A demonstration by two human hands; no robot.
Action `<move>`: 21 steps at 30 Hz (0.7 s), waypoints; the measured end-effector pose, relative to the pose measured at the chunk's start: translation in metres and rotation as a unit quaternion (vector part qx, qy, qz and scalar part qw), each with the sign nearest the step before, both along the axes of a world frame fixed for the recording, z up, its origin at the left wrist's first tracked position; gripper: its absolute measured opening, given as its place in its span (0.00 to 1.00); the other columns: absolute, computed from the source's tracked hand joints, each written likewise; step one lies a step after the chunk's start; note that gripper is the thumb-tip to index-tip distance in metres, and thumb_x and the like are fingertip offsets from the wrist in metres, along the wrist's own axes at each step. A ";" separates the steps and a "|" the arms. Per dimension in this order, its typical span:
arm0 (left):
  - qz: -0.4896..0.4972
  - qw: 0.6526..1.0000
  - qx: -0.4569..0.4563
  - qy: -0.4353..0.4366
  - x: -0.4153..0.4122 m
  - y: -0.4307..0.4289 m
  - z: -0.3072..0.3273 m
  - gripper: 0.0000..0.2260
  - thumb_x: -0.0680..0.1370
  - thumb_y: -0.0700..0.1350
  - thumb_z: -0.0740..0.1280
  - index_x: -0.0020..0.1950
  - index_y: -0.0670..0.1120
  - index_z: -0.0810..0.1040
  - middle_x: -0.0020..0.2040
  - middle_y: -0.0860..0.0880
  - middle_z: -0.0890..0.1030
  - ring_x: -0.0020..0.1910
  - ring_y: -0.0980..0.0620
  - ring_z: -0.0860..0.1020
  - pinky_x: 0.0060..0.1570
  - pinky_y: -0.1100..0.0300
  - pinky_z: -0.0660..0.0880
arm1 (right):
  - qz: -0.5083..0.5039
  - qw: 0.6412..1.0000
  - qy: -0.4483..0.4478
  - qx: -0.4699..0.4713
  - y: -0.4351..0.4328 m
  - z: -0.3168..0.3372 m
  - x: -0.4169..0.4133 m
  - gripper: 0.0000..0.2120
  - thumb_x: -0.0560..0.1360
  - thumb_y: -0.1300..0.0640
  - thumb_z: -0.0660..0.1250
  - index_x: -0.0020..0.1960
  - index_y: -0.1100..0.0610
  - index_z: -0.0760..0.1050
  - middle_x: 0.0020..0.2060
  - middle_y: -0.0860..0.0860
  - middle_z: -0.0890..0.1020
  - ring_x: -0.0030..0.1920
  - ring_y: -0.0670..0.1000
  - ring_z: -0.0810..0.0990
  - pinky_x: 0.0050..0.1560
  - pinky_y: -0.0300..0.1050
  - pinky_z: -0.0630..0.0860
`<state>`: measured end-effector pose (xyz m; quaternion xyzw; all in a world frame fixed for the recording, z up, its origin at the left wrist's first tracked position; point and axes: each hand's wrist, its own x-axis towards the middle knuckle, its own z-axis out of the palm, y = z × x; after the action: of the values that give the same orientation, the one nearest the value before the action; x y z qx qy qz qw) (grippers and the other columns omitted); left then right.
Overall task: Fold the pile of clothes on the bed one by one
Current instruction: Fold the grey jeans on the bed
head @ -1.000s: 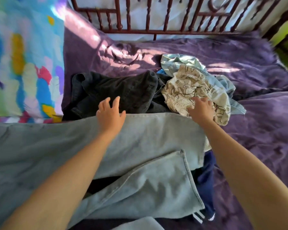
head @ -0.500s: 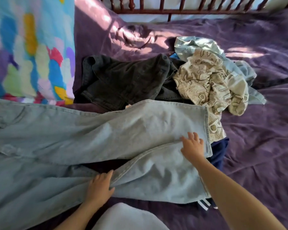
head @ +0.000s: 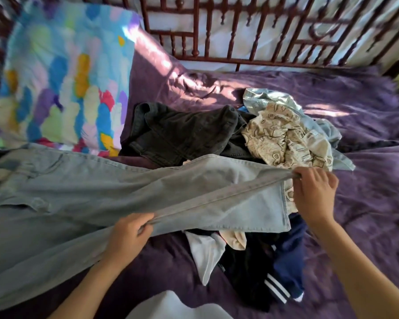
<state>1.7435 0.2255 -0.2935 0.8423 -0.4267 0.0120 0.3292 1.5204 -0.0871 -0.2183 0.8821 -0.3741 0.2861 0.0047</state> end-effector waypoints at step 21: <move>-0.312 0.779 0.431 0.331 -0.105 0.052 -0.094 0.09 0.67 0.44 0.59 0.40 0.48 0.78 0.30 0.54 0.72 0.25 0.66 0.70 0.34 0.66 0.64 | -0.155 0.807 0.494 0.284 0.173 -0.133 -0.184 0.15 0.78 0.55 0.53 0.62 0.45 0.68 0.63 0.46 0.71 0.65 0.51 0.66 0.60 0.46 0.63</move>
<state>1.6381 0.2777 -0.3880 0.6691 -0.4913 -0.5563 0.0385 1.3363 0.0855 -0.3515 0.7965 -0.5173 -0.3125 -0.0176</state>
